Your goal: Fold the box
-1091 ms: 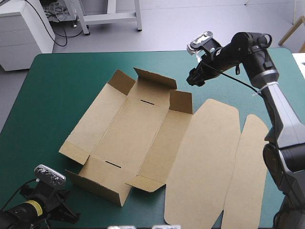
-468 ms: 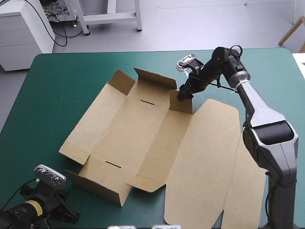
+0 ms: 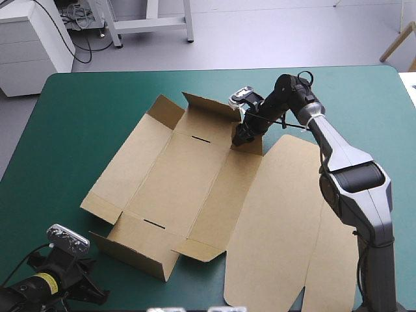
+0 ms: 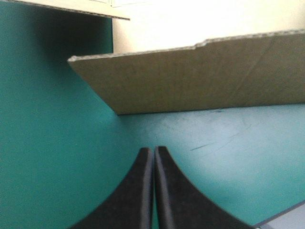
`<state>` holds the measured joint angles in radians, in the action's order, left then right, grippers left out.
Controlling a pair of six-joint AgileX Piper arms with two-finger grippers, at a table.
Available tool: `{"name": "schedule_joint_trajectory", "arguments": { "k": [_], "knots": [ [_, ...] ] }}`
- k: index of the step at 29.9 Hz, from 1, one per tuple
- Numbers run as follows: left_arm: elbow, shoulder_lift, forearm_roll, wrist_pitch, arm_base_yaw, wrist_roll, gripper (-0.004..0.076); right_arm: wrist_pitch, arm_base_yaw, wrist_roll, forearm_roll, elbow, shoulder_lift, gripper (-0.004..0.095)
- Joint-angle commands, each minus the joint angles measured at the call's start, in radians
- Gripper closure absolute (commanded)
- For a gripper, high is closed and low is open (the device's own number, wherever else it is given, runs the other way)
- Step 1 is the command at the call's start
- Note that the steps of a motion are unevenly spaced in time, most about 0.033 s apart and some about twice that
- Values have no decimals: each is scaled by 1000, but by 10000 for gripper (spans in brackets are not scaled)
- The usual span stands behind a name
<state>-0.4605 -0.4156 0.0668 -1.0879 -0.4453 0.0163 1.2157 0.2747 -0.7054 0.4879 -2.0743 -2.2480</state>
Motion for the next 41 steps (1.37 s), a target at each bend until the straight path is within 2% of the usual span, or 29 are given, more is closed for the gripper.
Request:
{"name": "schedule_joint_trajectory", "arguments": {
  "k": [1, 6, 11, 19, 27, 35, 41],
  "knots": [
    [-21, -8, 4, 40, -4, 9, 734, -13, -1, -8, 31, -30, 61, 611],
    [-21, -8, 4, 40, -4, 9, 734, -13, -1, -12, -5, -30, 61, 930],
    [-53, -8, 8, 61, -4, 9, 734, -13, 0, -86, -15, -30, 61, 927],
    [-251, -8, 1, 64, -4, 9, 734, -23, 6, -219, -9, -42, 61, 927],
    [-393, -8, 6, 85, -4, -3, 734, -42, 63, -446, -7, -76, 61, 927],
    [-400, -8, 6, 112, -4, -3, 734, -96, 162, -588, -4, -79, 61, 927],
    [-400, -8, 6, 112, -4, -3, 734, -94, 220, -660, -4, -79, 61, 927]
  ]
}}
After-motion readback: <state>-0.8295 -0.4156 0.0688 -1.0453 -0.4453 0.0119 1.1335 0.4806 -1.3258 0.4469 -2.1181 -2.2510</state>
